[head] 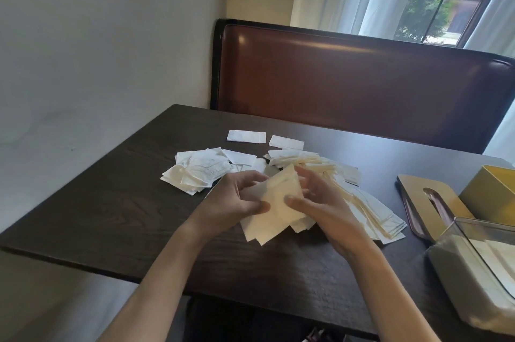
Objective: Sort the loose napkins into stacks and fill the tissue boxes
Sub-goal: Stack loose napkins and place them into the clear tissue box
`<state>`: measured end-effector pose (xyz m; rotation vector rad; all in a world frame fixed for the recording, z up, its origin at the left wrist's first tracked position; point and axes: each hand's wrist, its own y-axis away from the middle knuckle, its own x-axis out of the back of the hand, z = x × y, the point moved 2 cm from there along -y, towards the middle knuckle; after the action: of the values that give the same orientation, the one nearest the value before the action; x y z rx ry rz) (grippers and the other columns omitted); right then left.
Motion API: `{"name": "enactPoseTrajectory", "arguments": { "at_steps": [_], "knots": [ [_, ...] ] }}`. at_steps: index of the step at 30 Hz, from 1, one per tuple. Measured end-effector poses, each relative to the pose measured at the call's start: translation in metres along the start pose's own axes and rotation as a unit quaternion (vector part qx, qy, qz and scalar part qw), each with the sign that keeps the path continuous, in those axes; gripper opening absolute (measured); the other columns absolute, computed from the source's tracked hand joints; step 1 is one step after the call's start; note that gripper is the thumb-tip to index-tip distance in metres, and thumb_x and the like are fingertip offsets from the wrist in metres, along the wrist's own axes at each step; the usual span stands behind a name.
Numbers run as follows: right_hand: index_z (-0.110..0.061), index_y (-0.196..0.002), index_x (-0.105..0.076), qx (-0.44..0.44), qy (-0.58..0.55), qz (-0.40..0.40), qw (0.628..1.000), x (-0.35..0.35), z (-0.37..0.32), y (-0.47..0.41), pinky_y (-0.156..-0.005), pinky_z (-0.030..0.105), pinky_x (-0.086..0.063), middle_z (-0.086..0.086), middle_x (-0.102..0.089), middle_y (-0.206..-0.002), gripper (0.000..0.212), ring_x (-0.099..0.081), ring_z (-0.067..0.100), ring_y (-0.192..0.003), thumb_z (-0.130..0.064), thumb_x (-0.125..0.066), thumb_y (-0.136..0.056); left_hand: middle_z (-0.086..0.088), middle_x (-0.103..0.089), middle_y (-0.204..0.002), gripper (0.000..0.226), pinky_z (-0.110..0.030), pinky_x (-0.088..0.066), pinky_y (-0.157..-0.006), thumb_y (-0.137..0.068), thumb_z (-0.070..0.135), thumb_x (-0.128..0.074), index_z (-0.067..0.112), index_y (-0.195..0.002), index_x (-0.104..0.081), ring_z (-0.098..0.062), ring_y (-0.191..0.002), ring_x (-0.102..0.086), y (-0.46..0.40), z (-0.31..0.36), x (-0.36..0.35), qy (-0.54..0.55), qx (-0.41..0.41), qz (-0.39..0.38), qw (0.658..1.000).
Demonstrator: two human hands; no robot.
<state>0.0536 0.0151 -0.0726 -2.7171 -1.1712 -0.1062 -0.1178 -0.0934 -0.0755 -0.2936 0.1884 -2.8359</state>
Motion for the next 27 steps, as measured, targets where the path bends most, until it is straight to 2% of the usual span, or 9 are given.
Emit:
{"name": "enactPoseTrajectory", "arguments": {
  "at_steps": [3,5,8,11,14,18,22,24,27],
  "knots": [
    [-0.022,-0.115,-0.068,-0.007,0.004,0.007,1.000,0.000,0.009,0.007,-0.083,0.046,-0.056,0.006,-0.074,-0.101,0.037,-0.070,0.025,-0.095,-0.010,-0.078,-0.081,-0.004,-0.074,-0.094,0.041,-0.029,-0.058,-0.076,-0.078,-0.001,-0.081,0.022,-0.111,-0.070,-0.018,-0.086,-0.072,0.006,0.001,0.000,-0.029,-0.014,0.040,0.999],
    [-0.016,-0.104,-0.073,-0.001,0.009,0.033,0.999,-0.003,0.013,0.012,-0.076,0.038,-0.056,0.006,-0.075,-0.093,0.025,-0.071,0.024,-0.088,-0.003,-0.075,-0.083,0.000,-0.071,-0.084,0.042,-0.025,-0.057,-0.071,-0.080,-0.001,-0.080,0.024,-0.112,-0.069,-0.013,-0.077,-0.069,0.010,-0.002,-0.004,-0.011,-0.024,0.077,0.997],
    [-0.015,-0.097,-0.073,-0.001,-0.024,0.079,0.997,-0.012,0.018,0.019,-0.065,0.021,-0.052,-0.001,-0.074,-0.084,0.028,-0.067,0.011,-0.076,0.006,-0.074,-0.079,0.003,-0.063,-0.078,0.040,-0.021,-0.051,-0.066,-0.082,-0.002,-0.078,0.022,-0.113,-0.069,-0.007,-0.068,-0.060,0.017,-0.010,-0.011,0.000,-0.044,0.103,0.994],
    [-0.022,-0.118,-0.065,-0.014,-0.010,0.085,0.996,-0.025,0.029,0.022,-0.074,0.024,-0.055,-0.004,-0.070,-0.106,0.043,-0.066,0.007,-0.091,-0.003,-0.077,-0.081,0.002,-0.071,-0.090,0.035,-0.017,-0.051,-0.076,-0.086,0.001,-0.074,0.022,-0.113,-0.068,-0.009,-0.082,-0.068,0.025,-0.020,-0.020,0.027,-0.032,0.133,0.990],
    [-0.027,-0.124,-0.061,-0.038,-0.047,0.134,0.989,-0.039,0.037,0.024,-0.087,0.027,-0.054,-0.004,-0.068,-0.116,0.038,-0.065,0.008,-0.106,-0.015,-0.071,-0.089,0.001,-0.075,-0.090,0.011,-0.014,-0.049,-0.078,-0.093,0.018,-0.069,0.021,-0.103,-0.070,-0.007,-0.088,-0.069,0.027,-0.029,-0.036,0.059,0.005,0.243,0.968],
    [-0.022,-0.115,-0.065,-0.037,-0.071,0.212,0.974,-0.058,0.036,0.022,-0.075,0.010,-0.047,-0.007,-0.071,-0.103,0.023,-0.065,-0.006,-0.092,-0.019,-0.066,-0.093,0.002,-0.073,-0.075,0.013,-0.012,-0.047,-0.068,-0.098,0.020,-0.061,0.014,-0.091,-0.070,-0.005,-0.074,-0.068,0.021,-0.033,-0.053,0.097,0.030,0.360,0.927],
    [-0.017,-0.099,-0.072,-0.027,-0.044,0.278,0.959,-0.065,0.038,0.018,-0.080,0.023,-0.050,-0.004,-0.074,-0.089,0.012,-0.068,0.002,-0.086,-0.021,-0.062,-0.096,0.001,-0.061,-0.057,0.030,-0.030,-0.050,-0.066,-0.101,0.025,-0.055,0.013,-0.078,-0.068,-0.011,-0.058,-0.059,0.010,-0.036,-0.060,0.056,0.027,0.374,0.925],
    [-0.015,-0.094,-0.074,-0.037,-0.066,0.282,0.956,-0.062,0.039,0.019,-0.084,0.029,-0.051,-0.001,-0.074,-0.085,0.021,-0.069,0.008,-0.085,-0.022,-0.055,-0.099,0.007,-0.056,-0.052,0.036,-0.038,-0.049,-0.065,-0.100,0.033,-0.052,0.020,-0.070,-0.067,-0.013,-0.055,-0.055,0.005,-0.039,-0.059,0.044,0.037,0.372,0.926],
    [-0.012,-0.092,-0.075,-0.048,-0.096,0.242,0.964,-0.056,0.039,0.023,-0.090,0.037,-0.051,0.006,-0.075,-0.088,0.036,-0.070,0.018,-0.091,-0.027,-0.044,-0.104,0.006,-0.062,-0.060,0.041,-0.038,-0.049,-0.069,-0.091,0.044,-0.047,0.022,-0.061,-0.065,-0.016,-0.063,-0.058,0.002,-0.037,-0.050,0.073,0.057,0.418,0.904]
  ]
}}
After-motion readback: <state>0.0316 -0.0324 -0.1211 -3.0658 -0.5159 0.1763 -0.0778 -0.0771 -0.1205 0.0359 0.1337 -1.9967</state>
